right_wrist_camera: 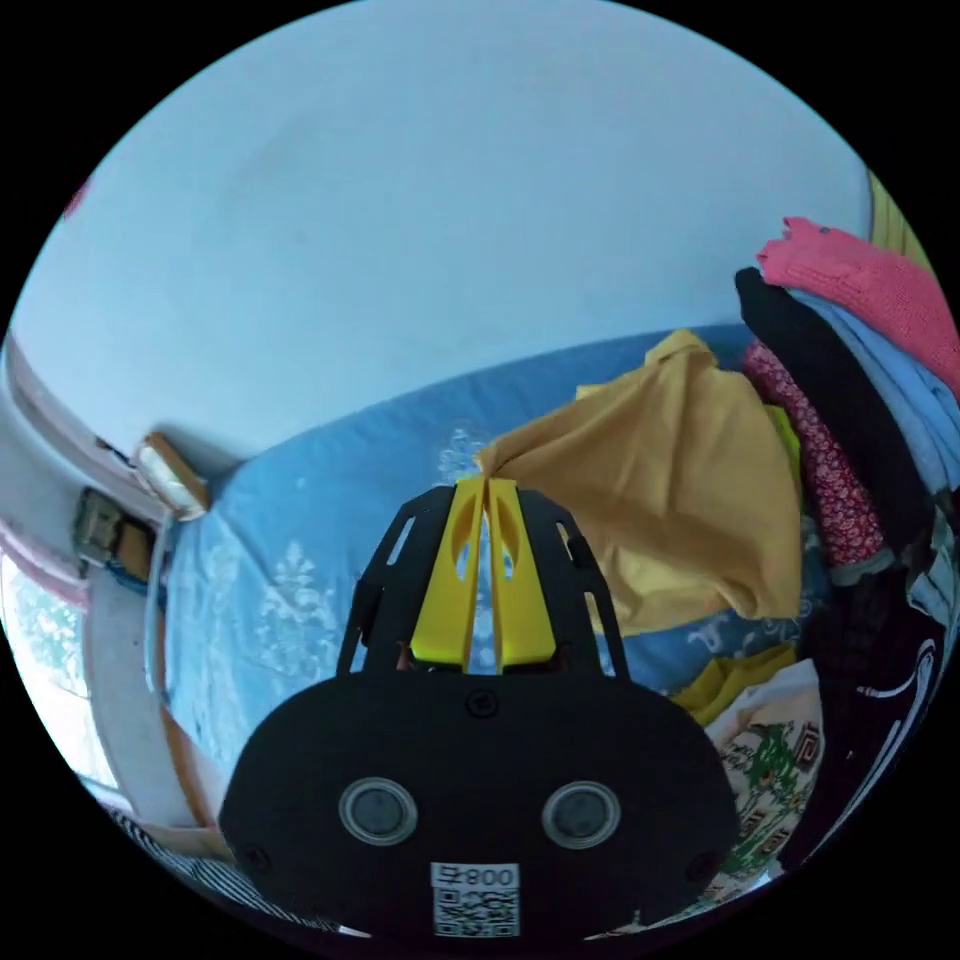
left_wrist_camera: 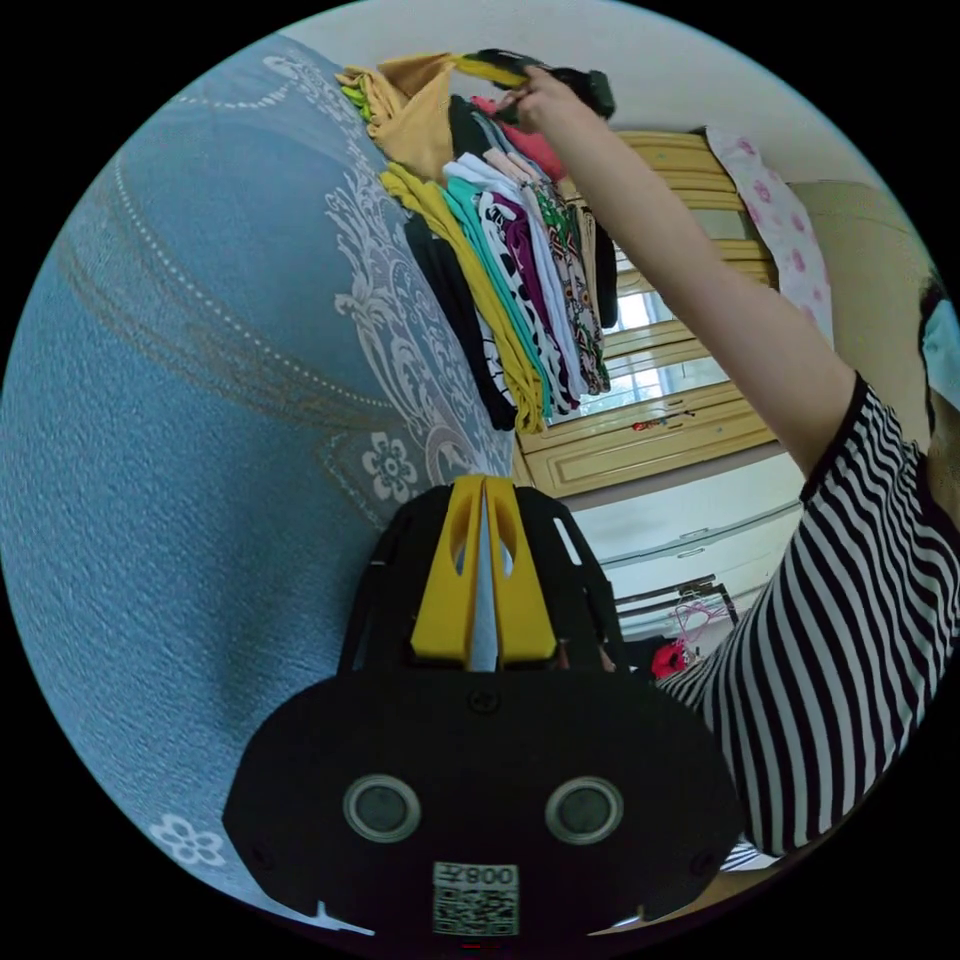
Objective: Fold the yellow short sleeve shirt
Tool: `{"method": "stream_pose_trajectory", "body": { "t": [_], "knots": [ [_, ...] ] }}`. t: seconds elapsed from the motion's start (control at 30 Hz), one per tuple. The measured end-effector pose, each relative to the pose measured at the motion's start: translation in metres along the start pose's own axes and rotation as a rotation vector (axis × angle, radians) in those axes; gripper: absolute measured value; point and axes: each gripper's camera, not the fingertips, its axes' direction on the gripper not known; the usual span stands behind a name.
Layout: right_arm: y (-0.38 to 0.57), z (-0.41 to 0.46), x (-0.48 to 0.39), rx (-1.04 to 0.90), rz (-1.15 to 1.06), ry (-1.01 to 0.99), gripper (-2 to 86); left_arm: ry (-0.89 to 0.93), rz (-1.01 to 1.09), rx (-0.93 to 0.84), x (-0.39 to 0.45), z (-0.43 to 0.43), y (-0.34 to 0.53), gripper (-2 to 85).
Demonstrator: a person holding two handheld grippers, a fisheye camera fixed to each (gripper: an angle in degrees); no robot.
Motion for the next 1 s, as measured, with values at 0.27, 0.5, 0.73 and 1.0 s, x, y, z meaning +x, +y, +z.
{"method": "stream_pose_trajectory", "body": {
  "t": [0.27,0.5,0.73,1.0],
  "knots": [
    [0.066,-0.170,-0.130,0.010,-0.267,-0.402,0.3,-0.019,-0.092,0.032,0.090,-0.026,-0.020,2.0],
    [0.133,-0.336,-0.241,0.045,-0.478,-0.555,0.2,-0.026,-0.085,0.335,0.215,-0.131,0.034,7.8],
    [0.189,-0.450,-0.335,0.042,-0.568,-0.754,0.1,-0.445,0.005,0.555,0.390,-0.230,0.110,14.7],
    [0.254,-0.546,-0.427,0.016,-0.676,-0.805,0.3,-0.524,0.035,0.708,0.516,-0.234,0.171,17.1]
  ]
}}
